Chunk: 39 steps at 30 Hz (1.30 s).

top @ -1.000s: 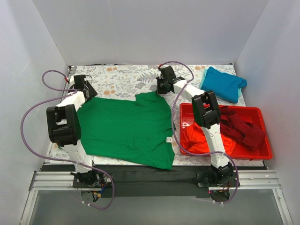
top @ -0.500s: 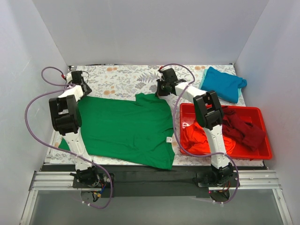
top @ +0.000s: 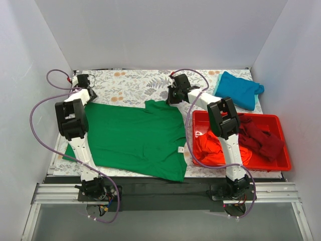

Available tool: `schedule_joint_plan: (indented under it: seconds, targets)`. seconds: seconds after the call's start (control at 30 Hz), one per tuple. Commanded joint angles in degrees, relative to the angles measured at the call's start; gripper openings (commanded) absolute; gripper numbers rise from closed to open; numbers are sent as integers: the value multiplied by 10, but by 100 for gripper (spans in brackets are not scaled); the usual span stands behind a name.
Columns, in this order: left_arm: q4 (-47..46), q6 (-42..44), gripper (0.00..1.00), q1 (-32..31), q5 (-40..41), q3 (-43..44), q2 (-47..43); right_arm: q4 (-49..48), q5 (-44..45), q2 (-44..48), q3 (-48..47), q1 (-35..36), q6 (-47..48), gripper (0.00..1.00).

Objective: Fold and stack the t-shirts
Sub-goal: Fold the tshirt

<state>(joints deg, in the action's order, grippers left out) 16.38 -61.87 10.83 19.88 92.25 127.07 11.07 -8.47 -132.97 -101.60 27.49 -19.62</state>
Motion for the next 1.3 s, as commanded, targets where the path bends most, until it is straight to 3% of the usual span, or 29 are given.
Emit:
schedule_joint_plan:
  seconds: [0.0, 0.1, 0.17, 0.37, 0.47, 0.5, 0.67, 0.97, 1.27]
  targets:
    - [10, 7, 48, 2, 2, 21, 0, 21, -5, 14, 17, 1, 1, 1]
    - [12, 9, 45, 2, 5, 23, 2, 21, -5, 16, 21, 2, 0, 1]
    - [14, 9, 37, 2, 5, 21, 4, 19, -5, 17, 25, 1, -1, 1]
    - [10, 2, 34, 2, 9, -15, -13, 18, -3, 19, 30, 2, -6, 1]
    - [8, 0, 27, 2, 3, -30, -19, 17, -3, 23, 30, 1, -8, 1]
    - [8, 0, 19, 1, 2, -33, -21, 17, -2, 23, 30, 1, -9, 1]
    - [8, -1, 0, 2, -4, -47, -24, 18, 2, 29, 28, 1, -9, 1]
    - [23, 5, 0, 2, -24, -11, -15, 20, -2, 32, -10, -25, -11, 1]
    - [67, 5, 0, 2, -76, 89, 27, 52, -21, -2, -126, -58, -8, 1]
